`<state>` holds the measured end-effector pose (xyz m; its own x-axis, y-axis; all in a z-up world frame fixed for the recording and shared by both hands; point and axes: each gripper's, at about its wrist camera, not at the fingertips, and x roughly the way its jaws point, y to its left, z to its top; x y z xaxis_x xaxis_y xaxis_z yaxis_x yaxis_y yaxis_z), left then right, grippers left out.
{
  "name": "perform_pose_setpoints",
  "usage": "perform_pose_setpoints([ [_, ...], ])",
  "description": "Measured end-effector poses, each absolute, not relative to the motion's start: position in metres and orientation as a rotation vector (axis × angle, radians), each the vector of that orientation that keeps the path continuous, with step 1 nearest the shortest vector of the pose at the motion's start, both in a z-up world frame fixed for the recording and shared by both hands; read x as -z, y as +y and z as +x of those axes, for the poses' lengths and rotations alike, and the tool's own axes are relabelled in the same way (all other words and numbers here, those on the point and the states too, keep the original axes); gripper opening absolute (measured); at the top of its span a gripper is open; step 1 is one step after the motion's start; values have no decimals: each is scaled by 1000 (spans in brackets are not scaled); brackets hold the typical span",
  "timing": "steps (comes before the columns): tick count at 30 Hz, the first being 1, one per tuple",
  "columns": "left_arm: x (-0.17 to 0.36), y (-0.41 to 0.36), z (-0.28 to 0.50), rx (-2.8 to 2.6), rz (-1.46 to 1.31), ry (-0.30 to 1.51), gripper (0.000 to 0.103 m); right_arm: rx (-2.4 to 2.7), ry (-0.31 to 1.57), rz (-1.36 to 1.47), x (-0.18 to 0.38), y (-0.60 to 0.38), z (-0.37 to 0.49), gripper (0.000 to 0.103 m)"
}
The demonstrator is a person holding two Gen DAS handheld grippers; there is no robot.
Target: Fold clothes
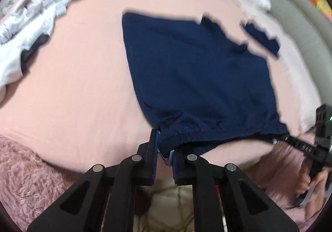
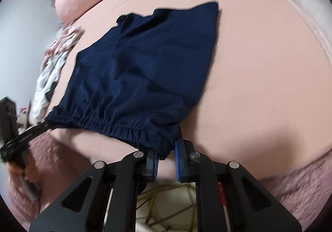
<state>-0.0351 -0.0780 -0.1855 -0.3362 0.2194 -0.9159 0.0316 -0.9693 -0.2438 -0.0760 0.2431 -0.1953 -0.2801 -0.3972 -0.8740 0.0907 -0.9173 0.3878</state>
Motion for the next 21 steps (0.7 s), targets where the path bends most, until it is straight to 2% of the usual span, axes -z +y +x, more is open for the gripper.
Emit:
perform_pose_setpoints([
  [2, 193, -67, -40, -2445, -1798, -234, 12, 2260, -399, 1699, 204, 247, -77, 8],
  [4, 191, -59, -42, -2434, -1828, -154, 16, 2259, -372, 1712, 199, 244, -78, 13],
  [5, 186, -56, -42, -2427, -1828, -132, 27, 2273, -313, 1707, 194, 240, -76, 18],
  [6, 181, -57, -41, -2416, -1809, -153, 40, 2289, -270, 1687, 189, 235, -72, 34],
  [7, 175, -59, -38, -2408, -1776, -181, 43, 2304, -234, 1664, 182, 231, -67, 44],
  [8, 168, -61, -35, -2402, -1741, -198, 44, 2318, -197, 1641, 176, 227, -63, 58],
  [9, 162, -62, -33, -2402, -1713, -199, 44, 2331, -160, 1618, 170, 223, -58, 61],
  [13, 150, -55, -35, -2409, -1603, -140, 43, 2411, -145, 1535, 141, 226, -49, 61],
  [15, 150, -48, -40, -2400, -1562, -104, 28, 2463, -133, 1462, 126, 231, -46, 61],
  [17, 153, -41, -47, -2385, -1542, -64, 25, 2478, -107, 1411, 120, 231, -51, 61],
  [19, 181, -34, -58, -2324, -1690, 5, 24, 2428, -44, 1504, 134, 224, -65, 57],
  [21, 196, -33, -66, -2293, -1773, 25, 26, 2377, 6, 1677, 162, 220, -83, 48],
])
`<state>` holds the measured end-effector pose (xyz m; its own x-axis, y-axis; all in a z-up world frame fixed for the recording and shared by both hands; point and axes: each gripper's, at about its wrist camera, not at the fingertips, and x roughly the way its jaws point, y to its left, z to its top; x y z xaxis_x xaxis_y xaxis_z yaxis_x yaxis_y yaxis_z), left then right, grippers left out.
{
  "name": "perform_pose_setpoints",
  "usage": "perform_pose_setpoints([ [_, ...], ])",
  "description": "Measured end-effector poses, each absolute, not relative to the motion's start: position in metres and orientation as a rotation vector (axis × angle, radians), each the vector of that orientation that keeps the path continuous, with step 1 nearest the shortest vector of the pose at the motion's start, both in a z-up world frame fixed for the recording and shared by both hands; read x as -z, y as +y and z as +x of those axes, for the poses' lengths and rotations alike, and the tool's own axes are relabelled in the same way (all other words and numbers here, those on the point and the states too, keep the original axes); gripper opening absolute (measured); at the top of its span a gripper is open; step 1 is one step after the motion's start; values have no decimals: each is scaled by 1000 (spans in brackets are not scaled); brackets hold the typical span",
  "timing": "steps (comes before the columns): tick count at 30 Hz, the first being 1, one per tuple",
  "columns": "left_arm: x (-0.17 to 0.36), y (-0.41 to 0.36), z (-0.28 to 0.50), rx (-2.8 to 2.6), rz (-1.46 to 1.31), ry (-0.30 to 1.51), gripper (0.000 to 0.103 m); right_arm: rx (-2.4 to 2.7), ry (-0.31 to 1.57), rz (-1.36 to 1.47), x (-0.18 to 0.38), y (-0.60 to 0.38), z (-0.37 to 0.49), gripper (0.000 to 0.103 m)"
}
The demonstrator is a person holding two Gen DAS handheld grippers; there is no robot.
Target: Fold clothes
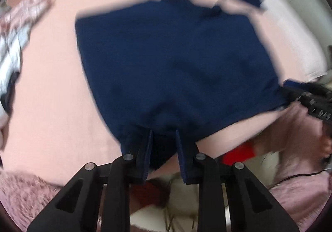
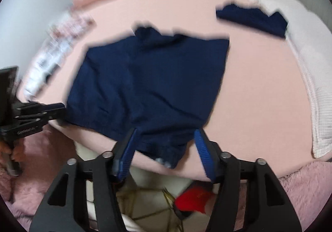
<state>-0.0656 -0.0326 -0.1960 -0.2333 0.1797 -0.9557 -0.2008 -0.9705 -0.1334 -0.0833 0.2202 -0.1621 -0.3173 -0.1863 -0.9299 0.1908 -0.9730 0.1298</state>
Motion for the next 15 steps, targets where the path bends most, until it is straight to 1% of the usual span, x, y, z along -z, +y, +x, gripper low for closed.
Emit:
perform_pose_setpoints([
  [2, 178, -36, -75, -2313, -1703, -7, 27, 2353, -1, 1787, 178, 228, -92, 47],
  [5, 152, -41, -92, -2341, -1595, -49, 27, 2360, -137, 1701, 161, 248, -100, 48],
  [8, 135, -30, -140, -2400, -1477, -41, 27, 2465, -89, 1625, 140, 261, -131, 49],
  [10, 134, -17, -175, -2421, -1426, -56, 27, 2535, -65, 1611, 136, 270, -162, 50],
  [15, 139, 20, -238, -2442, -1343, -32, 27, 2625, -114, 1643, 154, 292, -231, 50],
])
